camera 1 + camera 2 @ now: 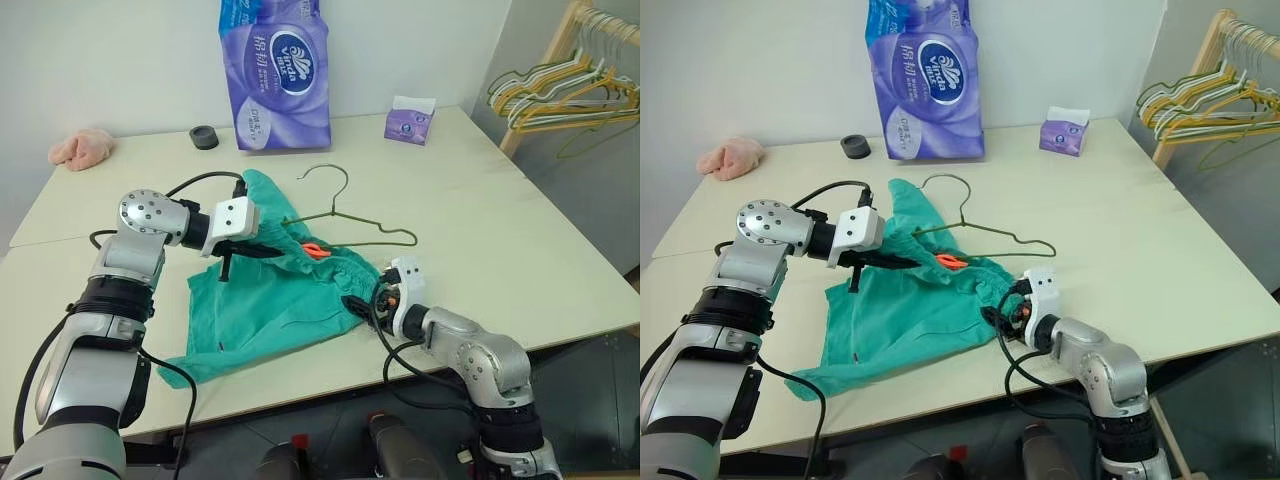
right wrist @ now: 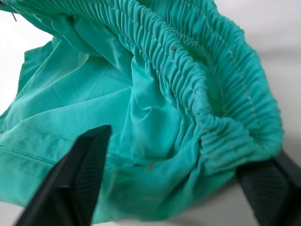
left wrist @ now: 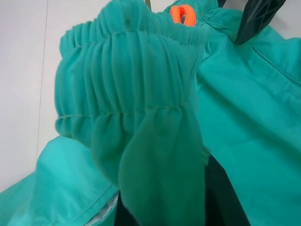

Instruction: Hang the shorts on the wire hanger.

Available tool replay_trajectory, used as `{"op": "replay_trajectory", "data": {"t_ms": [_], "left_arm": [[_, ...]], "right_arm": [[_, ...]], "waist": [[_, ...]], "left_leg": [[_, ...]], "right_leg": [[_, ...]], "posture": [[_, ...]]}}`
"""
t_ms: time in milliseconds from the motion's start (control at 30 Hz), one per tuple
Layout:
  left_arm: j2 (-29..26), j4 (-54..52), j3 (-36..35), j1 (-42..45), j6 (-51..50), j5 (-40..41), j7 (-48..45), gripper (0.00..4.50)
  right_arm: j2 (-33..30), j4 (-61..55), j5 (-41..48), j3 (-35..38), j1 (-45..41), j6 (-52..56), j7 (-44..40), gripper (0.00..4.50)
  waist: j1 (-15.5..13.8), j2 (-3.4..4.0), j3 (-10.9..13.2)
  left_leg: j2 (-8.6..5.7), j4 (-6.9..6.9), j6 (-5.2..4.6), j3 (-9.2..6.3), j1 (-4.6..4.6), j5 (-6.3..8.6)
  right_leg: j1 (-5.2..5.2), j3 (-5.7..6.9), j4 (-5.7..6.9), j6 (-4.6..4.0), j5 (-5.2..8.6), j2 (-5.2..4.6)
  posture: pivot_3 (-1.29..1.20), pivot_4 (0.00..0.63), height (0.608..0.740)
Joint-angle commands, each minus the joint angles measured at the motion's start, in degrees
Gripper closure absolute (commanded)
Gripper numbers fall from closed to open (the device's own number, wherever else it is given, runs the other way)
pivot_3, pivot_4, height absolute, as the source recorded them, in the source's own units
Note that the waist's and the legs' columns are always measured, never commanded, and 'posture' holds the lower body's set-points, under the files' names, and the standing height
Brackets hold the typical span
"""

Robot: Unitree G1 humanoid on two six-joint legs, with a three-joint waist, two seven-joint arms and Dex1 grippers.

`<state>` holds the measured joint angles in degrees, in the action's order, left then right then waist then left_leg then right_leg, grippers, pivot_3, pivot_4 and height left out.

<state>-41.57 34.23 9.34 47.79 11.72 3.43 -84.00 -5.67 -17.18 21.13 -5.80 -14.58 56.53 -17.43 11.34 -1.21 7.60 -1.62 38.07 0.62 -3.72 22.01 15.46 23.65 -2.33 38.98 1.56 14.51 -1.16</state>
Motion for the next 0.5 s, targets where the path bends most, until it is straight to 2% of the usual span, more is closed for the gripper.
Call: {"op": "replay_trajectory", "data": {"t_ms": [33, 267, 400, 500], "left_arm": [[-1.3, -1.8, -2.4, -0.1, -0.1, 1.3, 1.6, 4.50], [-1.7, -2.9, -4.4, -1.0, -1.9, 2.6, 4.5, 4.50], [-2.0, -5.9, -6.1, -2.2, -6.5, 5.1, 4.6, 4.50], [-3.3, -10.8, -7.0, -3.6, -13.8, 8.8, 2.1, 4.50]], "right_arm": [[-2.1, 0.9, -3.3, -0.6, -0.7, -6.6, 0.2, 1.97], [-5.8, 1.1, -4.7, -0.6, 0.1, -12.9, -2.3, 4.42], [-7.6, 0.7, -4.6, 0.4, 0.2, -14.9, -3.5, 4.42], [-9.6, 1.7, -4.5, 1.3, -0.6, -15.8, -4.5, 4.42]], "waist": [[0.0, 0.00, 0.0], [0.0, 0.00, 0.0], [0.0, 0.00, 0.0], [0.0, 0.00, 0.0]], "left_leg": [[-0.01, 0.00, 0.00, 0.01, 0.00, 0.00], [0.00, -0.01, 0.00, 0.00, 0.00, 0.00], [0.00, -0.01, 0.00, 0.01, 0.00, 0.00], [0.00, 0.00, 0.00, 0.00, 0.00, 0.00]], "right_leg": [[0.00, -0.01, 0.00, 0.00, 0.00, 0.00], [0.00, 0.00, 0.00, 0.00, 0.00, 0.01], [0.00, 0.00, 0.00, 0.00, 0.00, 0.01], [0.00, 0.00, 0.01, 0.00, 0.00, 0.01]], "posture": [[-0.21, 0.101, 0.740], [-0.21, 0.100, 0.740], [-0.21, 0.100, 0.740], [-0.21, 0.100, 0.740]]}}
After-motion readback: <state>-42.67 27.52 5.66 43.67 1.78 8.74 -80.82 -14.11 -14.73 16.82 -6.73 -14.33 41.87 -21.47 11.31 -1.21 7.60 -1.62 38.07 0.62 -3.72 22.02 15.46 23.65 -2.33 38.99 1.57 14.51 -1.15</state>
